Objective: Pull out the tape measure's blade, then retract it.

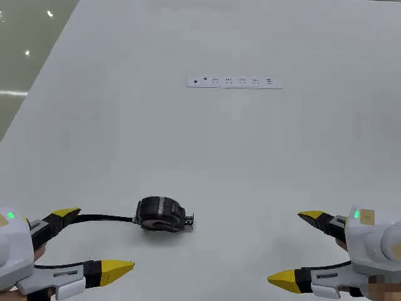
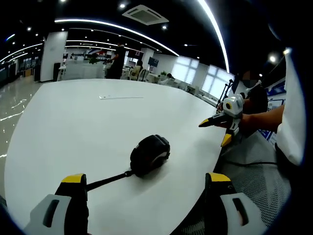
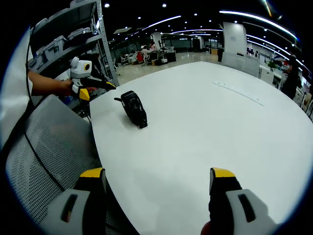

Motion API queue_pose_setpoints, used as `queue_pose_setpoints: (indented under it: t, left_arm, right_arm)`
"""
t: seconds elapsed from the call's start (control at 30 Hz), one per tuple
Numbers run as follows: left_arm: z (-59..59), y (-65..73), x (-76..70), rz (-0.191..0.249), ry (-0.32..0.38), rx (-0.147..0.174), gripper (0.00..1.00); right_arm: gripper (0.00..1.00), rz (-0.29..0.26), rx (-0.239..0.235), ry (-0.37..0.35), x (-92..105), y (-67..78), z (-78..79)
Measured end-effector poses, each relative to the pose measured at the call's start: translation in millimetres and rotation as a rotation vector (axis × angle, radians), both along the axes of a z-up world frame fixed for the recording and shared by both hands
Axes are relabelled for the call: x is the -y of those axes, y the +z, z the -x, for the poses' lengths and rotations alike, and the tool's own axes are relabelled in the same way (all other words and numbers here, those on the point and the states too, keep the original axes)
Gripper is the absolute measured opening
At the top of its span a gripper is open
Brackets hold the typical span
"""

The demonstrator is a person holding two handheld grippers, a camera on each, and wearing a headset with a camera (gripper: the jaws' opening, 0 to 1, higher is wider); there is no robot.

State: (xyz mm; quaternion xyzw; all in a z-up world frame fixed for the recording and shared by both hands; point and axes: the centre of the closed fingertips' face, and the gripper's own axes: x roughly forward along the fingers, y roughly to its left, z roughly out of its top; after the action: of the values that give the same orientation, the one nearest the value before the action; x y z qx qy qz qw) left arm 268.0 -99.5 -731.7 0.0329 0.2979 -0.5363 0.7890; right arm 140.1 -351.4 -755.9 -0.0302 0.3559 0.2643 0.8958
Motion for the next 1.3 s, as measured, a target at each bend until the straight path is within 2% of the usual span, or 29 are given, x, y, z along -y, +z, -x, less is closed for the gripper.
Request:
queue_pose_setpoints:
  t: [0.33,0.47,0.7,1.0,1.3]
  left_arm:
    - [-4.4,0.0,7.2,-0.012,-0.043,0.01,0.96]
    - [-7.3,-2.0,10.4,-0.026,-0.067,0.024,0.95]
    - [-9.2,-4.7,17.2,-0.037,-0.113,0.028,0.92]
    - [-6.2,-14.2,27.5,-0.06,-0.187,0.032,0.89]
    - [-9.6,-21.4,36.0,-0.061,-0.216,0.029,0.88]
  right_arm:
    - [0.87,-0.007,-0.004,0.019,-4.4,-2.6,-6.6]
    - [0.86,-0.018,-0.02,0.015,-3.7,-7.2,-10.0]
    - [0.84,-0.025,-0.03,0.035,-9.1,-11.0,-14.7]
    - [0.81,-0.035,-0.01,0.068,-18.1,-14.2,-24.0]
    - [0.78,-0.036,0.014,0.083,-24.3,-23.4,-36.4]
